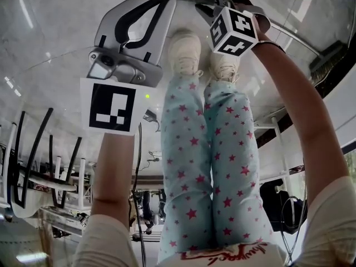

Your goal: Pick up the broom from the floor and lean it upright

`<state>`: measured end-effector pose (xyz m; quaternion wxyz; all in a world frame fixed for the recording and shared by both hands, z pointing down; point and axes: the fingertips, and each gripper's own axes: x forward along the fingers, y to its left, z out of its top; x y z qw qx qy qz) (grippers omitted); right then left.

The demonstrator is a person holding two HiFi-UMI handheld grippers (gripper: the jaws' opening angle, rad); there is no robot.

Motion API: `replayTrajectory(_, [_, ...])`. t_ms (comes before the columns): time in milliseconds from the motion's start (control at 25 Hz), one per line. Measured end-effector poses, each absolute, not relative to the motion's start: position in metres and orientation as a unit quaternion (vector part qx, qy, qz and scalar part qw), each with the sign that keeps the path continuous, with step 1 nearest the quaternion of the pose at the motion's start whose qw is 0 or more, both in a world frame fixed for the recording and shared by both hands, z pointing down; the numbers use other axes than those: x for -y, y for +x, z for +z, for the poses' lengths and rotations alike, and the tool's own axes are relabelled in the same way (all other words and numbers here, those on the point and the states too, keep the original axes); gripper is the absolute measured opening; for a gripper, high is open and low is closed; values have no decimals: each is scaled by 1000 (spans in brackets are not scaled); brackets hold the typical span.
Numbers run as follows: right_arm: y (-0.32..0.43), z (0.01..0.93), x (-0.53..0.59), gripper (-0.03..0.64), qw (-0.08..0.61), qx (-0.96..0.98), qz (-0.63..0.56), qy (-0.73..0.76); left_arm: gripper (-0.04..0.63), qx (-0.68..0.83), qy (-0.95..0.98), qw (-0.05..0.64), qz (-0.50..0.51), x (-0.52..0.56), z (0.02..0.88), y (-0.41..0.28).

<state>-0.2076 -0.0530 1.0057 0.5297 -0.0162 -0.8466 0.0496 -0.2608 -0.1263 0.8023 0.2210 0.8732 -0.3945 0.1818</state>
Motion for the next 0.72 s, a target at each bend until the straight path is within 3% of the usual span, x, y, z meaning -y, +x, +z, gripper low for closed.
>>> replayTrajectory(360, [-215, 969, 66, 101, 520, 852, 55, 25, 21, 391, 879, 196, 192, 141, 774, -261])
replayTrajectory(720, [-218, 826, 90, 100, 452, 887, 36, 88, 21, 442, 861, 189, 166, 159, 680, -269])
